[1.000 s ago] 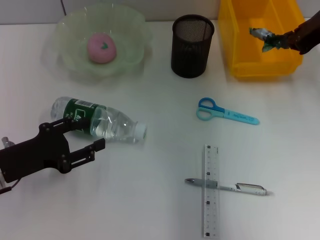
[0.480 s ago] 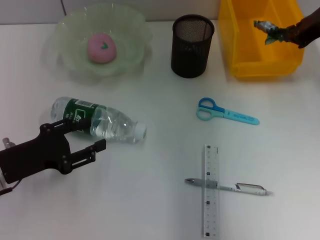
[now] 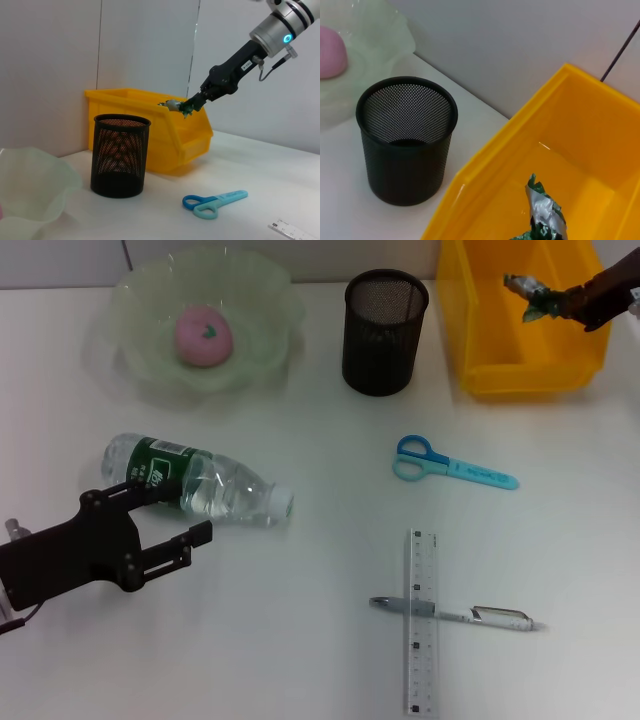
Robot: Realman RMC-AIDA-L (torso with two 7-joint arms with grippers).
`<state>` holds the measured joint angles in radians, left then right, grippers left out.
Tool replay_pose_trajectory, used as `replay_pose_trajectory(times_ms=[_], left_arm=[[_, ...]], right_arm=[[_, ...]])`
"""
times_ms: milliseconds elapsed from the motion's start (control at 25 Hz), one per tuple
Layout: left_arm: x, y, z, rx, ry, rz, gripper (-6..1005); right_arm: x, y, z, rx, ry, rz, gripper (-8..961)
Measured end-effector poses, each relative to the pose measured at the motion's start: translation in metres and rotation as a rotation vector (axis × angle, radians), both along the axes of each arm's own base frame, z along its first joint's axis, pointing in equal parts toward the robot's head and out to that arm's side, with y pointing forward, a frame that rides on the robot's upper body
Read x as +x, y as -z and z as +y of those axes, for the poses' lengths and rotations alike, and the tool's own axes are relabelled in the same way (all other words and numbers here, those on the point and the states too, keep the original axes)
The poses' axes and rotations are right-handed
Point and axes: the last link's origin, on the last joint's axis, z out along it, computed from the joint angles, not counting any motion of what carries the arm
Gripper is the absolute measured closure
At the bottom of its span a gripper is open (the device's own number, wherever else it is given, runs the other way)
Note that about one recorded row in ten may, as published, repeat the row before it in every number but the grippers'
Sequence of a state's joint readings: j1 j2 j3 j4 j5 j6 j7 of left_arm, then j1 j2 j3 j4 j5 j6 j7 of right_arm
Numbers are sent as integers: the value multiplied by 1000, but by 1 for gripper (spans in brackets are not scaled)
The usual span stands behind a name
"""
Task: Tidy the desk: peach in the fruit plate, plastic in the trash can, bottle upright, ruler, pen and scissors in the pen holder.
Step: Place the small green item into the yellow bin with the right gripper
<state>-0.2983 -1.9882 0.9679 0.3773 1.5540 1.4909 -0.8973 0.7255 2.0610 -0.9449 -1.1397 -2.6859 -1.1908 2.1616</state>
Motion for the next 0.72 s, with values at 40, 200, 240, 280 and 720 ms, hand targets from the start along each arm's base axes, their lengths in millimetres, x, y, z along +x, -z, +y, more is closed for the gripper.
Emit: replay_pose_trajectory(times_ms=[40,200,240,280,720], left_arm=[[0,0,0,0,0,0,312],[-1,0,-1,0,-2,-1,312],[-1,0,-1,0,-2,-1,312],[0,0,-1,1,-1,-2,312],[1,-1,-1,-1,7,-8,312]], right_arm=[[0,0,0,0,0,0,916],[2,7,6,7,4,3,916],[2,7,6,7,4,3,915],[2,8,8,7,4,4,915],[5,16,18,34,4,5,915]])
